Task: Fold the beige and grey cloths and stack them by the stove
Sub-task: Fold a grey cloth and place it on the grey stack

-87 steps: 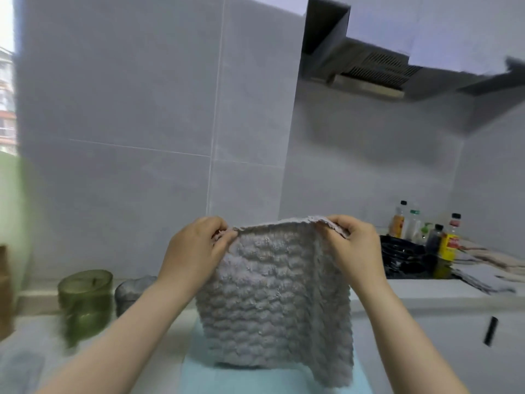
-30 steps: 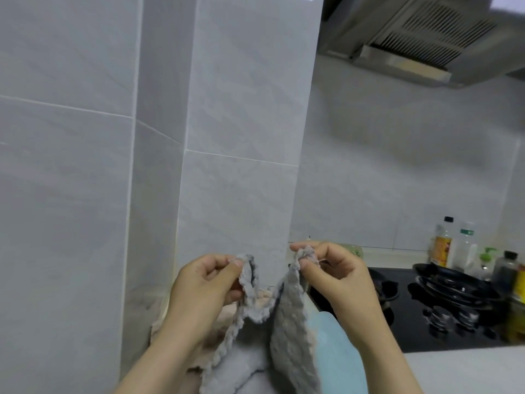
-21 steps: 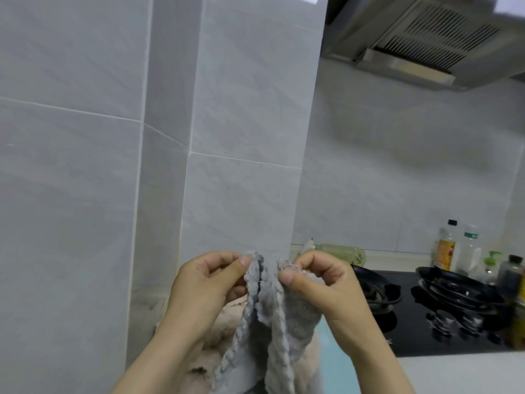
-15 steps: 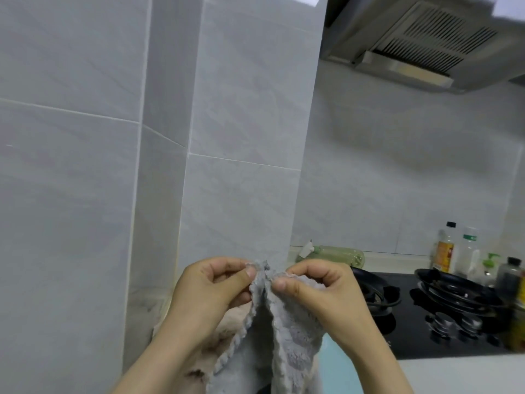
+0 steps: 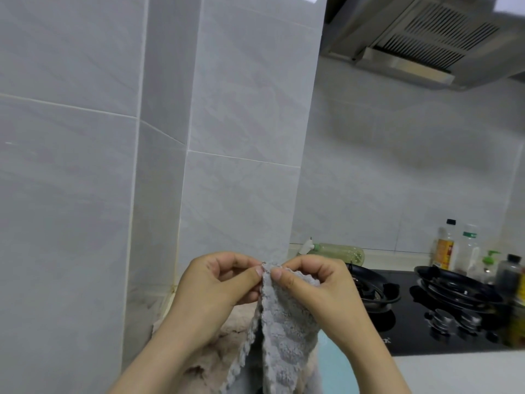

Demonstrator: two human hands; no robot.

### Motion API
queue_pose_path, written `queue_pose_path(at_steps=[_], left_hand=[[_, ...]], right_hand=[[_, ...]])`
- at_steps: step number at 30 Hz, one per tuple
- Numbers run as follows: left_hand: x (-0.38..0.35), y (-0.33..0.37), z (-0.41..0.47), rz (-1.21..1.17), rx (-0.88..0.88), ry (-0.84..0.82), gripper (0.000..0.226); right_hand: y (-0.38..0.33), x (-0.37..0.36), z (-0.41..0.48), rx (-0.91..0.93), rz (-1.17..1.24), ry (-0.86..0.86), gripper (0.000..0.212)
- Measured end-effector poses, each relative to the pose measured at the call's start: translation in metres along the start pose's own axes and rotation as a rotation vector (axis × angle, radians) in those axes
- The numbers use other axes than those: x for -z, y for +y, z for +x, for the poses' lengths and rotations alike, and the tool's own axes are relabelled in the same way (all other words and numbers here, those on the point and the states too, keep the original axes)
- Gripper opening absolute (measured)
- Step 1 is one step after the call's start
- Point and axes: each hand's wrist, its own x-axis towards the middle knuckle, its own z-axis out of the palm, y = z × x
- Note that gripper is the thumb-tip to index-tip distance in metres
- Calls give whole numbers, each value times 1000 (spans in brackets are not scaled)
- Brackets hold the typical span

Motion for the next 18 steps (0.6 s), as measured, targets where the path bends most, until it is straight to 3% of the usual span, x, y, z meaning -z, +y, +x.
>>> queue_pose_path(at_steps=[9, 18], left_hand=[[1, -2, 1, 61, -55, -22, 8], [16, -15, 14, 343, -253, 186, 13]], right_hand=[[4, -1, 1, 8, -31, 30, 14], [9, 5, 1, 11, -172, -62, 26]])
